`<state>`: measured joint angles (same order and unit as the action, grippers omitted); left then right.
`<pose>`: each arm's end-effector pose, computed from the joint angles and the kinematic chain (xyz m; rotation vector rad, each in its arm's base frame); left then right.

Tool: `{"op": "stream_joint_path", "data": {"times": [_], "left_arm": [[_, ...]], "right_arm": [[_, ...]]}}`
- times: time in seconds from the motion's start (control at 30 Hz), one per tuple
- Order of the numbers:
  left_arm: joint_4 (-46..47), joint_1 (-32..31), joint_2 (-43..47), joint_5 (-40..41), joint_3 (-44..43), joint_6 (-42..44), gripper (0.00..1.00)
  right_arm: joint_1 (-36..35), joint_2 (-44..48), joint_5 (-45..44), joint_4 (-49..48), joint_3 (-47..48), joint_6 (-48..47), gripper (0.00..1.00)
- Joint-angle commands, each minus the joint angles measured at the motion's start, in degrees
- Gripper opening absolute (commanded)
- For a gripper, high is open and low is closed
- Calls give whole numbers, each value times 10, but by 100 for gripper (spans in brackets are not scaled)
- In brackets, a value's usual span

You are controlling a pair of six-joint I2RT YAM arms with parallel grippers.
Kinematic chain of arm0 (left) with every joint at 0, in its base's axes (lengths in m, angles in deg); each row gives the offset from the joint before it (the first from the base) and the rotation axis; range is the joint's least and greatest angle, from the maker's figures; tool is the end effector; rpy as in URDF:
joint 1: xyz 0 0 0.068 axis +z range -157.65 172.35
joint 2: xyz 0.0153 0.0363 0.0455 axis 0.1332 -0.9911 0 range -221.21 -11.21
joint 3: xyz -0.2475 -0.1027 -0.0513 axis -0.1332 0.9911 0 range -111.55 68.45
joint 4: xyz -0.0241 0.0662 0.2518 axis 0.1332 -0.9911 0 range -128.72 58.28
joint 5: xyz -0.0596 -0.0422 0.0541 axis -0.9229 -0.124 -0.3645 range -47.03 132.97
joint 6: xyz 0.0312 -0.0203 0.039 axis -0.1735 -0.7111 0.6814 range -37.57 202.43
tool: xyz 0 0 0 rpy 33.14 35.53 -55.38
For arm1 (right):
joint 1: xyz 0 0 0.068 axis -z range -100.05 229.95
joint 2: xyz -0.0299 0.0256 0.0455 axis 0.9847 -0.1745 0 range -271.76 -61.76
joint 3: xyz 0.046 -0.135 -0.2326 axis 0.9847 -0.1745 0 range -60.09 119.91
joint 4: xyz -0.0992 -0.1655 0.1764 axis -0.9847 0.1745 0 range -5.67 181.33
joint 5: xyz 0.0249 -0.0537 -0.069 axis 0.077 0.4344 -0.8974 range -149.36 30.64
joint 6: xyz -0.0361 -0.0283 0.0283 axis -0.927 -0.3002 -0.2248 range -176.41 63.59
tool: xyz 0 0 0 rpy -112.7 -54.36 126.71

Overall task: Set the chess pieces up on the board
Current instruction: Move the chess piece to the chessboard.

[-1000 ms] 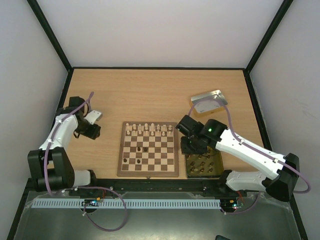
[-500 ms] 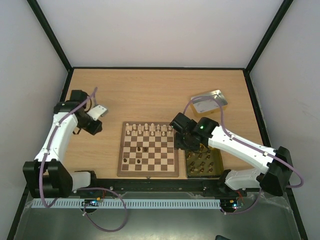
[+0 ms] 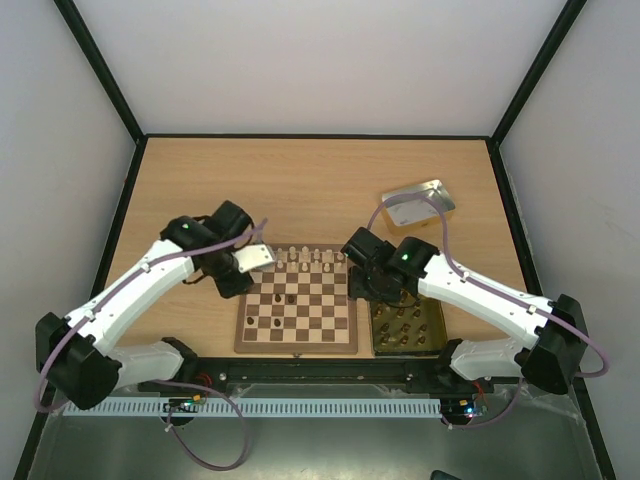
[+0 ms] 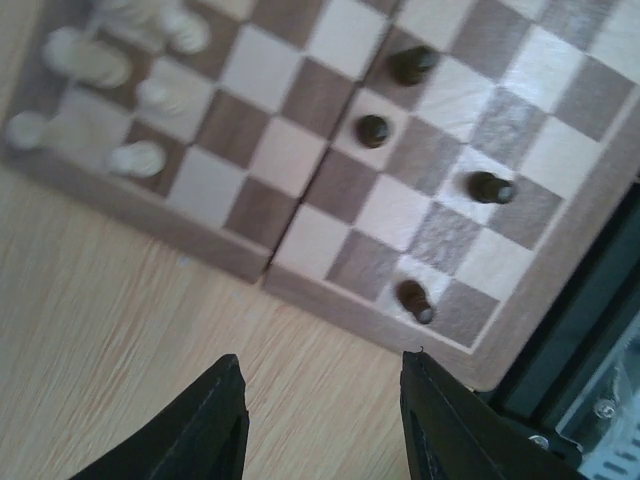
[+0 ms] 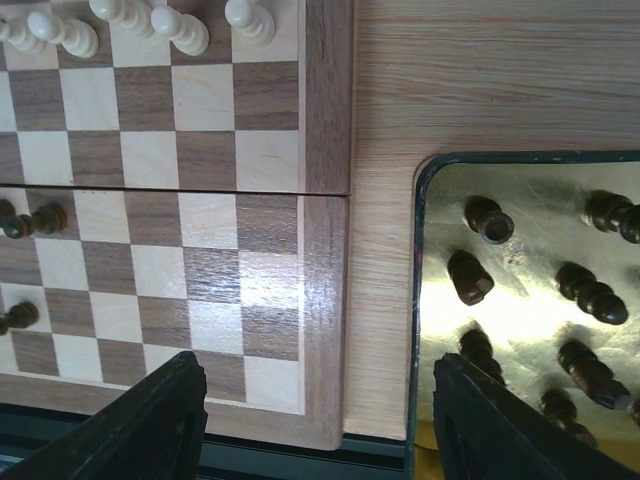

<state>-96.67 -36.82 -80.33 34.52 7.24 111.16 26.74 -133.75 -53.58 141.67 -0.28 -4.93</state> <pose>0.1800 -0.1064 0.2816 1.4003 2.4662 -0.2110 0.1342 0.1853 0.2691 -0.0716 2.9579 0.5146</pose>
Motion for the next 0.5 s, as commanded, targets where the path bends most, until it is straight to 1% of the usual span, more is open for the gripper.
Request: {"op": "stream_joint_path", "data": {"times": [0.0, 0.07, 0.27, 0.4, 0.47], "left_arm": [[13, -82, -9, 17, 21, -2, 44], [31, -112, -14, 29, 36, -4, 44], [88, -167, -26, 33, 91, -4, 45], [115, -186, -51, 36, 87, -13, 45], [122, -190, -58, 29, 82, -14, 43]], "right_arm": [[3, 8, 0, -22, -5, 58, 62], [3, 14, -4, -30, -10, 80, 62], [3, 26, -10, -35, -19, 113, 62], [6, 39, -11, -37, -35, 117, 62], [6, 40, -7, -32, -35, 119, 62]]}}
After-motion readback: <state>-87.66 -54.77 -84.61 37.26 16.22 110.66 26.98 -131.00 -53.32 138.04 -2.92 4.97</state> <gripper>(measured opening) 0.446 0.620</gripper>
